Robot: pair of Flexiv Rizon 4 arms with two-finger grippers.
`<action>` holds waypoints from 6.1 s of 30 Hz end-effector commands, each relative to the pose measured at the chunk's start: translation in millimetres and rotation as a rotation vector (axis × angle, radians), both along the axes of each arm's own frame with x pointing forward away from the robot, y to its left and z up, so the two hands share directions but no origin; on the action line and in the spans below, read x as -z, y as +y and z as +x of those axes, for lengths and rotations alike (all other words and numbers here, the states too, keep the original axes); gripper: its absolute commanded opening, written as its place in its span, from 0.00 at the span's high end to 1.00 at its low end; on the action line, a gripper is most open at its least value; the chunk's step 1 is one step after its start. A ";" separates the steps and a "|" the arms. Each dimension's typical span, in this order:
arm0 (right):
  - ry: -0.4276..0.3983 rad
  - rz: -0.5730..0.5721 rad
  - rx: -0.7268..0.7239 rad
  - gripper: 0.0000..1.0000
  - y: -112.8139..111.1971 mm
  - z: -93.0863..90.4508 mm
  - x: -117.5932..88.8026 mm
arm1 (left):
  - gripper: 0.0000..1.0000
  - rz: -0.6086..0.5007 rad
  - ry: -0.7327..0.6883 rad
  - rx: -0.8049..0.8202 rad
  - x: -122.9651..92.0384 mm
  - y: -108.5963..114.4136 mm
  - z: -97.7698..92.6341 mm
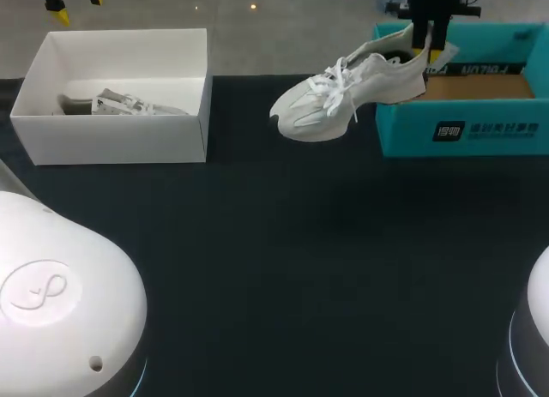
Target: Take the shoe out of the shoebox, open the shoe tongue, remove and reinsert the insole, then place the shoe into the shoebox
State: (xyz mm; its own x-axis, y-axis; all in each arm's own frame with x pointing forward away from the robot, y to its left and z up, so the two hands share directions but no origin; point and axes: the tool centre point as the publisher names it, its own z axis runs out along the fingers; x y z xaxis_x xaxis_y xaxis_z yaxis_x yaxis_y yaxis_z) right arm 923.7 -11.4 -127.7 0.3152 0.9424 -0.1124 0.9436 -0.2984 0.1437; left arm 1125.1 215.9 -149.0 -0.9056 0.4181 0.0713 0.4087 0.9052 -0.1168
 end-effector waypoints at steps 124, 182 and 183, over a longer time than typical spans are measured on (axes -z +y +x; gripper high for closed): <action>0.087 -0.021 0.074 0.00 74.1 -167.2 224.0 | 0.00 0.001 0.001 0.001 -0.1 0.4 0.4; -0.151 0.191 -1.811 0.00 46.2 -154.6 134.1 | 0.00 0.001 0.001 0.001 -0.1 0.4 0.4; -0.151 0.191 -1.811 0.00 46.2 -154.6 134.1 | 0.00 0.001 0.001 0.001 -0.1 0.4 0.4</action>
State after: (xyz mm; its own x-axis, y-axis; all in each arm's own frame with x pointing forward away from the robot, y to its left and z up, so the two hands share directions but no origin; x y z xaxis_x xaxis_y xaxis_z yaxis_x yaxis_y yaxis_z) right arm 769.5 40.3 -259.7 -0.7846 0.6196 -0.0234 0.5738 0.7399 0.3512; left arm 1125.1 215.9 -149.0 -0.9056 0.4181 0.0713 0.4087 0.9052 -0.1168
